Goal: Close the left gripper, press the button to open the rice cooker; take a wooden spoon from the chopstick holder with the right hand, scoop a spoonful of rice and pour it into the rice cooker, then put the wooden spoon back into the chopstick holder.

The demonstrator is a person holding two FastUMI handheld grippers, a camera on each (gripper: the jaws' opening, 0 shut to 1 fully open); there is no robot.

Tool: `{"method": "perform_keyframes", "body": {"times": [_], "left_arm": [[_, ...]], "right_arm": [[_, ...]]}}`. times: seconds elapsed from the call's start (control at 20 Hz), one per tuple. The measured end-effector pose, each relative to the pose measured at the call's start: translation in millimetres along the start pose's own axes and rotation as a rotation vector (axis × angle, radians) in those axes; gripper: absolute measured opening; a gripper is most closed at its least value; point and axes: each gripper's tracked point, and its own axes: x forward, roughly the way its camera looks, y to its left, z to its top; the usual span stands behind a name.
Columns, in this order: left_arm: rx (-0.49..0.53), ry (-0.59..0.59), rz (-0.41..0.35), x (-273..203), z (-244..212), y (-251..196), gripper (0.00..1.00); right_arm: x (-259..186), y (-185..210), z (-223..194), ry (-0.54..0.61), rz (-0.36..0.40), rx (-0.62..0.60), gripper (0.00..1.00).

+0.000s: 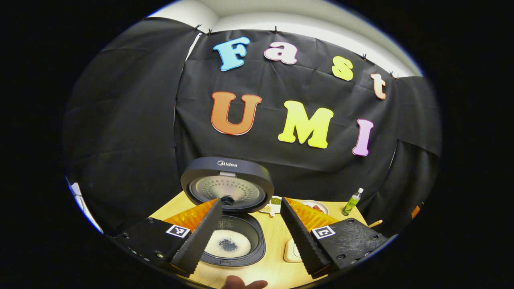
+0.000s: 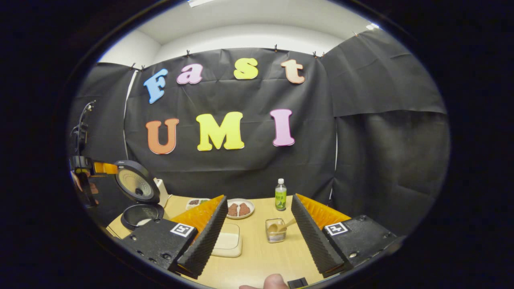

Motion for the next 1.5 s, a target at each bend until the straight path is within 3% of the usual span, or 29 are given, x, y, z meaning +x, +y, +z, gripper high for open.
{"method": "perform_keyframes", "body": {"times": [0.5, 0.8, 1.1, 1.35, 1.45, 1.5], "left_arm": [[0.086, -0.124, 0.022, -59.1, 12.8, -23.7, 0.95], [0.112, -0.139, 0.029, -69.3, 4.0, -50.5, 0.95], [0.131, -0.095, 0.108, -68.9, -8.4, -50.6, 0.95], [0.129, -0.058, 0.174, -74.7, -19.1, -43.6, 0.95], [0.136, -0.033, 0.198, -74.7, -29.8, -39.2, 0.95], [0.139, -0.024, 0.205, -76.2, -33.5, -39.2, 0.95]], "right_arm": [[45.9, -33.5, -36.4, 0.069, 0.008, 0.036, 1.0], [115.9, -79.6, -112.0, 0.172, -0.019, 0.069, 1.0], [191.5, -105.3, -208.0, 0.345, -0.01, 0.093, 0.99], [234.2, -113.4, -235.2, 0.392, -0.007, 0.125, 0.99], [246.1, -111.8, -236.0, 0.391, -0.004, 0.149, 0.89], [252.0, -111.6, -236.3, 0.392, -0.005, 0.159, 0.93]]}}
